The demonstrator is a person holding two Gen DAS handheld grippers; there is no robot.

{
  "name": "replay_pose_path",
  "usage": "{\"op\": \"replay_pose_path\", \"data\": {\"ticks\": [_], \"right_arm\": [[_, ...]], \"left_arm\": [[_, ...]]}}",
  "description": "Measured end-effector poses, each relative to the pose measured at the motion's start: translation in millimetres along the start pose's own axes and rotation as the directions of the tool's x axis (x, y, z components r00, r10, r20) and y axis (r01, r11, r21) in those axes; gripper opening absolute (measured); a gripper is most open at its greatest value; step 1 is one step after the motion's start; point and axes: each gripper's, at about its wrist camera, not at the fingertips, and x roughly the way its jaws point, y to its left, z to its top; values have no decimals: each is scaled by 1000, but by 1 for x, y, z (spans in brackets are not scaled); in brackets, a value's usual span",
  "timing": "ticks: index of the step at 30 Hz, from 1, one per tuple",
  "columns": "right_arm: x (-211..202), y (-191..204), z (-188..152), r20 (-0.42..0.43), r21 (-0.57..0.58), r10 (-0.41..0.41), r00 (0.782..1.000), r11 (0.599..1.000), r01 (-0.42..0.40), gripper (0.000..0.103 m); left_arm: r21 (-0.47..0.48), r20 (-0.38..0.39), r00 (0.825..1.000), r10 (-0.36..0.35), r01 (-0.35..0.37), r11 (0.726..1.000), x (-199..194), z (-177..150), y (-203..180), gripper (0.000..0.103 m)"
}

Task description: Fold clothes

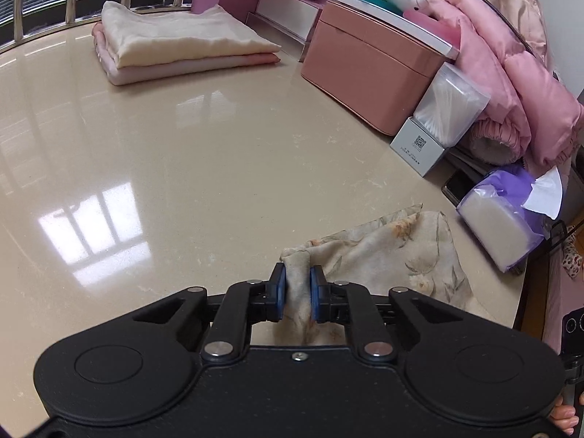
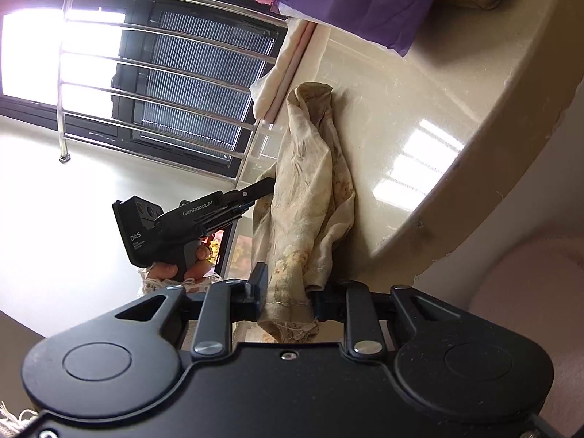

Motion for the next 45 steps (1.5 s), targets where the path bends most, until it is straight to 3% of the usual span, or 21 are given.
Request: {"op": "replay_pose_path", "data": {"ticks": [1, 4, 18, 27, 35, 45], "right_arm": [[0, 2, 0, 6, -1, -8, 1000, 1000, 8, 12], [-1, 7, 1, 28, -12, -46, 999, 999, 46, 7], [25, 81, 39, 63, -224, -167, 984, 958, 177, 5], [48, 109, 62, 62, -263, -210, 976, 940, 219, 5], [75, 145, 96, 81, -307, -213, 974, 924, 228, 5], [140, 182, 155, 125, -311, -244, 962, 911, 271, 5]], "left_arm": [[-5, 3, 1000, 8, -8, 1000, -1, 0, -1, 13], [-20, 20, 999, 48, -48, 999, -6, 1, -5, 10], [-28, 95, 976, 197, -195, 980, -35, 34, -28, 8], [-49, 113, 964, 242, -238, 970, -46, 69, -26, 8], [-77, 147, 952, 268, -259, 963, -62, 116, -20, 8], [-148, 170, 934, 314, -291, 945, -52, 195, 23, 5]]}}
